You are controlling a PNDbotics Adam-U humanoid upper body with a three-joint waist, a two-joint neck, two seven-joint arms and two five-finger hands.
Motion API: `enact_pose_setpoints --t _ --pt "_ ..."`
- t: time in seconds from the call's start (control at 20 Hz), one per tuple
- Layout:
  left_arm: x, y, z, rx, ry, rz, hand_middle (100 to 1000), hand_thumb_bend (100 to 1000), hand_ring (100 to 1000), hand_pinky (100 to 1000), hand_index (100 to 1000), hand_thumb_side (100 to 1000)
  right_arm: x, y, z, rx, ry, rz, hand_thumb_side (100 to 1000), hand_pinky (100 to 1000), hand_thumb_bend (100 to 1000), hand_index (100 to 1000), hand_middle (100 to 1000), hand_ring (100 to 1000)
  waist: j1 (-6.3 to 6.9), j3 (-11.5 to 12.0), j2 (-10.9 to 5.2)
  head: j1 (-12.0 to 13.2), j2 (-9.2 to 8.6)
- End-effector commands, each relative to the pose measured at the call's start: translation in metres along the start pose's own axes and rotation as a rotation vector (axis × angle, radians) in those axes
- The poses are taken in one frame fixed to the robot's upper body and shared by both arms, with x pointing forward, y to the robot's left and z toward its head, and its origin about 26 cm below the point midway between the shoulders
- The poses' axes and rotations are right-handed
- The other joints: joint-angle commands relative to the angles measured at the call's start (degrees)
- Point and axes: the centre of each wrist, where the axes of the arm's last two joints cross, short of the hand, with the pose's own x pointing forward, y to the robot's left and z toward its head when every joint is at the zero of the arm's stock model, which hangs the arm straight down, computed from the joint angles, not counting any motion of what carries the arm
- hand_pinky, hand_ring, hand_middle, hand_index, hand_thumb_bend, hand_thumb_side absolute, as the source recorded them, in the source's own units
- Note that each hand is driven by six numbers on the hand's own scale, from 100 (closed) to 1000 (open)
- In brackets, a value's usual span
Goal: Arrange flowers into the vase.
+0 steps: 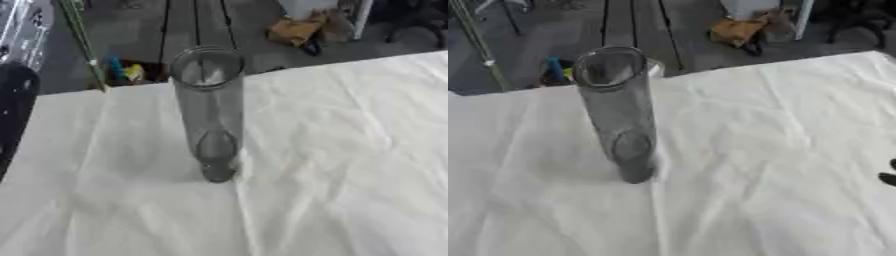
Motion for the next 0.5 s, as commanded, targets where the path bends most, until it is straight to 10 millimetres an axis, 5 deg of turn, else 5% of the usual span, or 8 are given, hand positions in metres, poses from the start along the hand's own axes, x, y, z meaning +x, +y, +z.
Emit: enact_pose_setpoints --t 0.05,0.5 --pt "0.014 -0.006 -0.005 -0.001 -0.063 0.064 100 100 100 100 109 787 0.003 -0.003 -0.007 0.019 -0.024 -0.001 1000 727 100 898 708 810 0.71 -0.21 -1.83 0.77 -0.34" --pt "0.031 -0.011 -0.010 0.031 -0.154 0.233 100 111 100 100 112 781 0.003 -0.001 -0.009 0.038 -0.026 -0.018 1000 728 100 899 708 811 1.27 -1.32 -1.58 1.75 -0.58"
